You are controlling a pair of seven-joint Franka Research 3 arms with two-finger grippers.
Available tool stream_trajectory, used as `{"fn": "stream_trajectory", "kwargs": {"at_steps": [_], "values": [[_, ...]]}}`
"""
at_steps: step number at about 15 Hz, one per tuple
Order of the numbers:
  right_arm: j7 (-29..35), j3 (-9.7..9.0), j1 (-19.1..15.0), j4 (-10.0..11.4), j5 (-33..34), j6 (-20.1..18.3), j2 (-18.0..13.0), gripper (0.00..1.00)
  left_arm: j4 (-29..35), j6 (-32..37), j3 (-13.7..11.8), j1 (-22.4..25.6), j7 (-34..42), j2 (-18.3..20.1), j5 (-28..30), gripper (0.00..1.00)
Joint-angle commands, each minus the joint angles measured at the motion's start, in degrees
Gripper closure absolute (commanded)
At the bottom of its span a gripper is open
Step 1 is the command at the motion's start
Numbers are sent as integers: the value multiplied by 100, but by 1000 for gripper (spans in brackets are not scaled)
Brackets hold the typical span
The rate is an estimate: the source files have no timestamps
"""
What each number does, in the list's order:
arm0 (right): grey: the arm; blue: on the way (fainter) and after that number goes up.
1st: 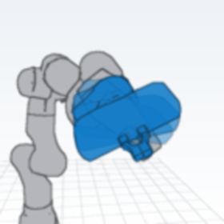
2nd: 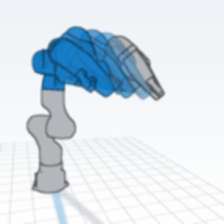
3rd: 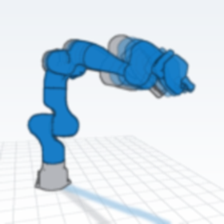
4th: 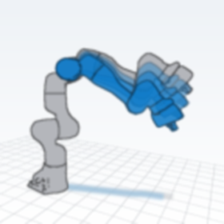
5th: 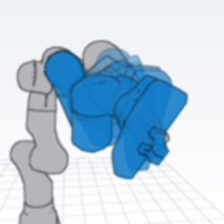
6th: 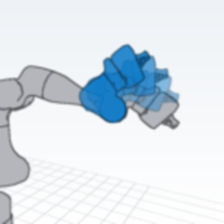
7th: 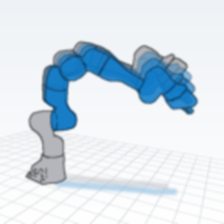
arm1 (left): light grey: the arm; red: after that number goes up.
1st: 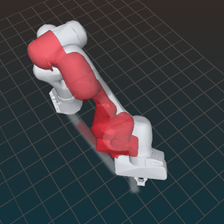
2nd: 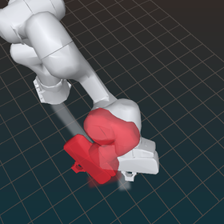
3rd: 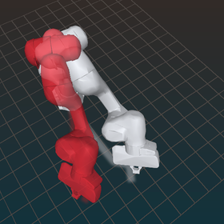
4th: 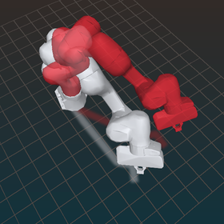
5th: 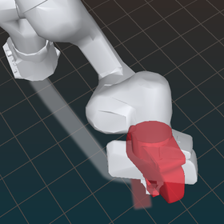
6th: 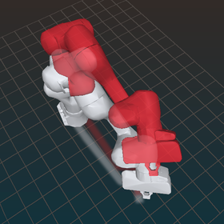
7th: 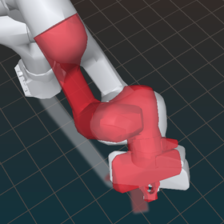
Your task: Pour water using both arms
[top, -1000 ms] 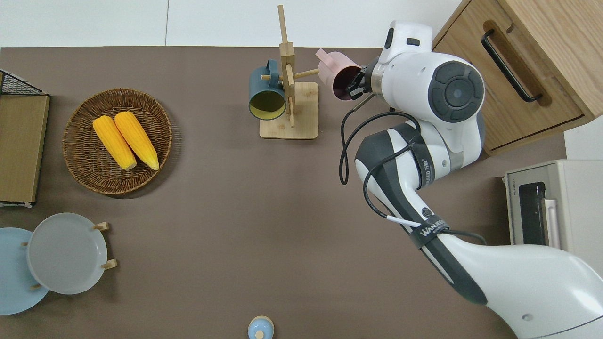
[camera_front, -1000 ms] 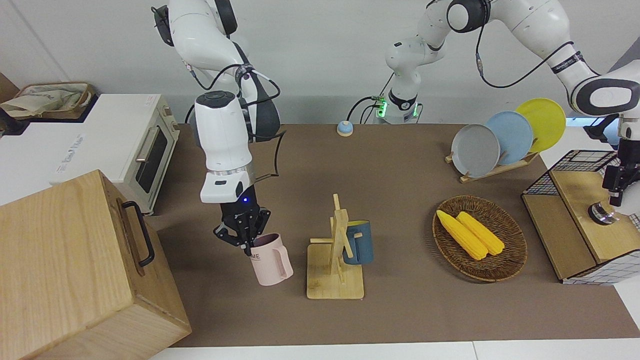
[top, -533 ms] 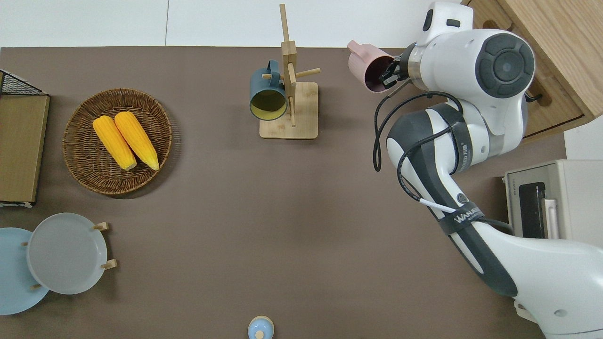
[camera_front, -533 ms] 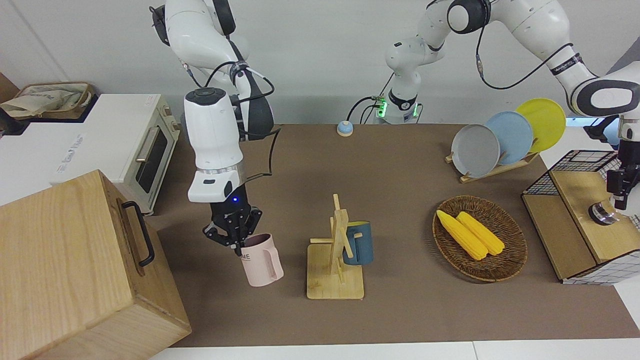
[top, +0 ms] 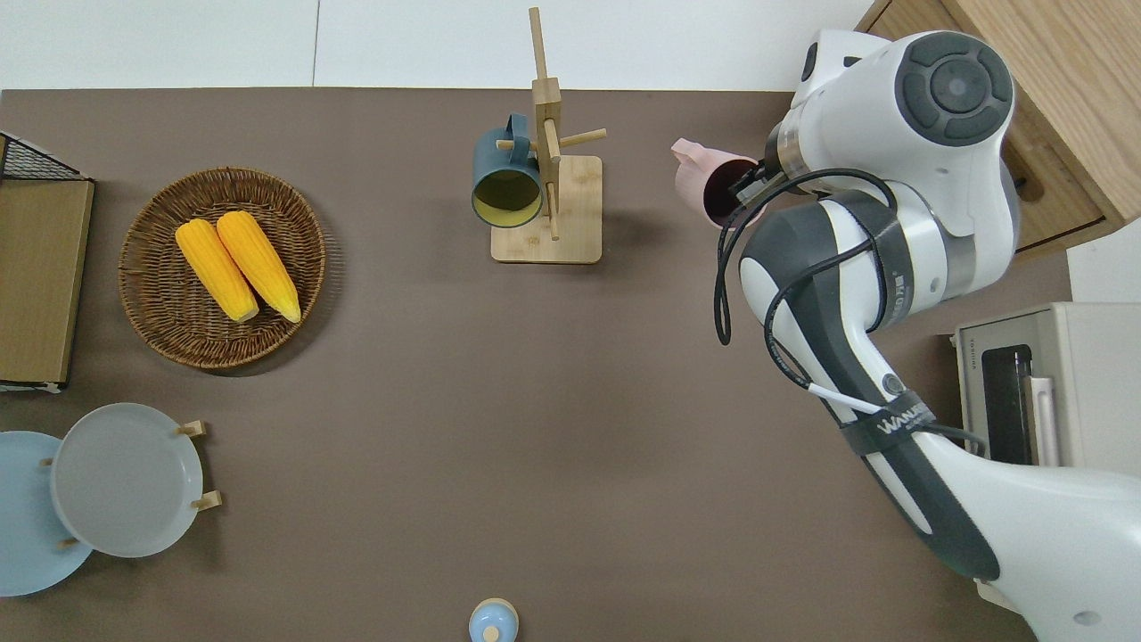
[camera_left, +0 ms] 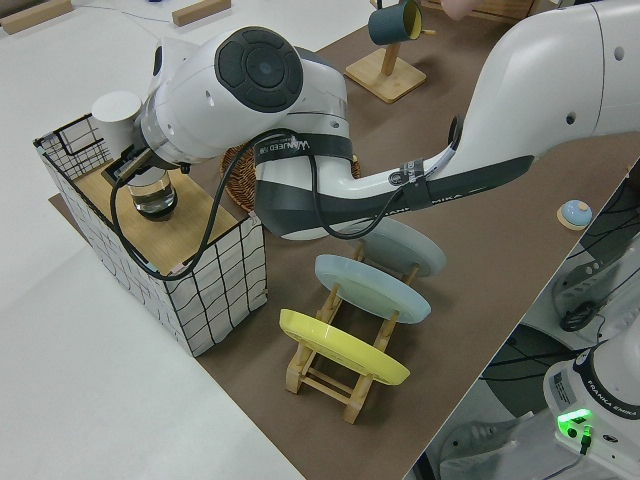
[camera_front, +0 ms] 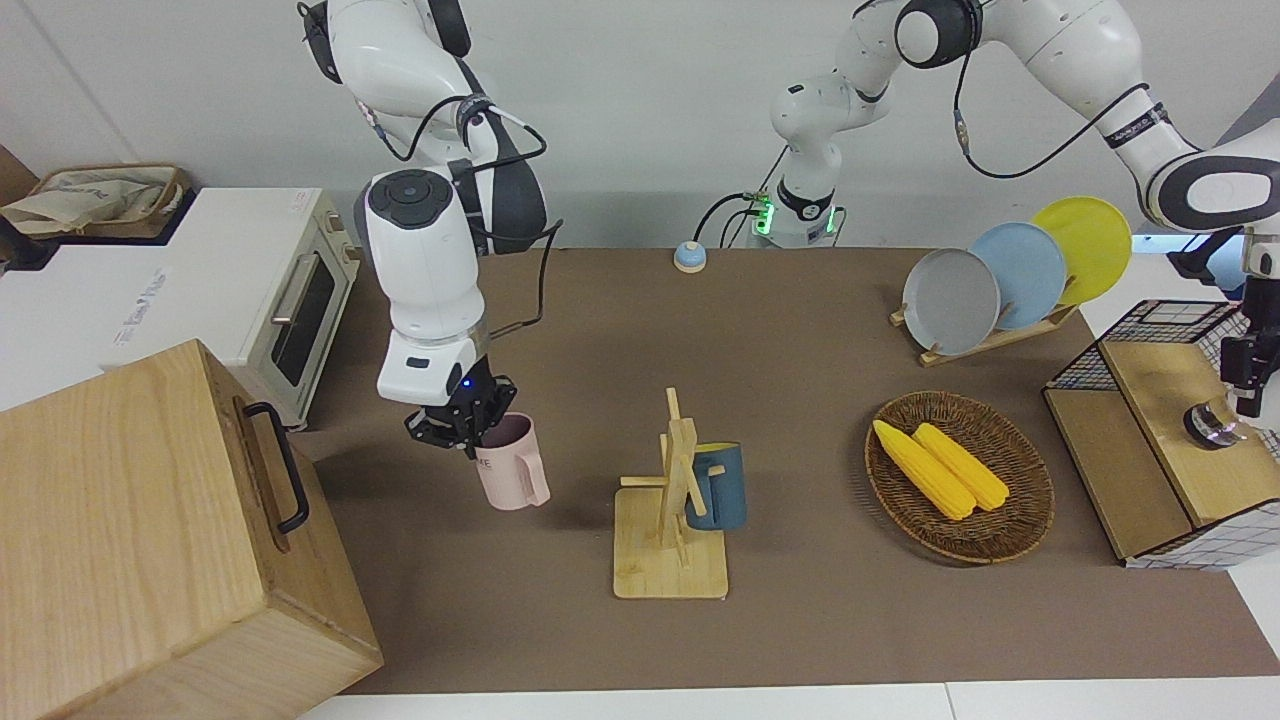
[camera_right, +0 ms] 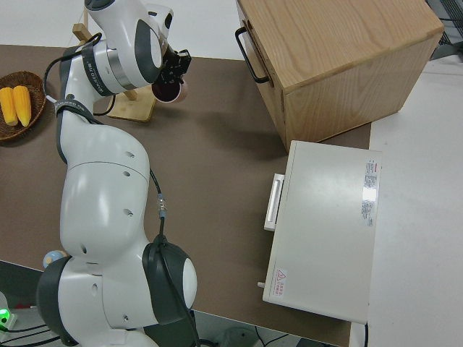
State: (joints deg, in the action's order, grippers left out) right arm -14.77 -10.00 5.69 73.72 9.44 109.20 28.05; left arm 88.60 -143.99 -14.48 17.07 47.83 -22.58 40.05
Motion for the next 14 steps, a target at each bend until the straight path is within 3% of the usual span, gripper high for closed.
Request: {"fn": "stream_trajectory", "kwargs": {"at_steps": [1, 4, 5, 9, 14], "values": [[588, -54, -24, 676, -152, -566, -492, 1000, -299, 389, -90, 42, -474, 113, -549, 969], [1342, -72, 150, 1414, -520, -707, -870, 1000, -570, 914, -90, 42, -966, 245, -1085, 971], [1554, -72, 256, 1521, -617, -716, -897, 1000, -659, 1082, -99, 42, -1108, 307, -1226, 971], [3011, -72, 836, 1662, -1056, -699, -819, 1000, -677, 1487, -117, 42, -1442, 570, -1491, 971], [4525, -72, 1495, 1619, -1662, -620, -617, 1000, -677, 2040, -56, -46, -2171, 1027, -2018, 971]]}}
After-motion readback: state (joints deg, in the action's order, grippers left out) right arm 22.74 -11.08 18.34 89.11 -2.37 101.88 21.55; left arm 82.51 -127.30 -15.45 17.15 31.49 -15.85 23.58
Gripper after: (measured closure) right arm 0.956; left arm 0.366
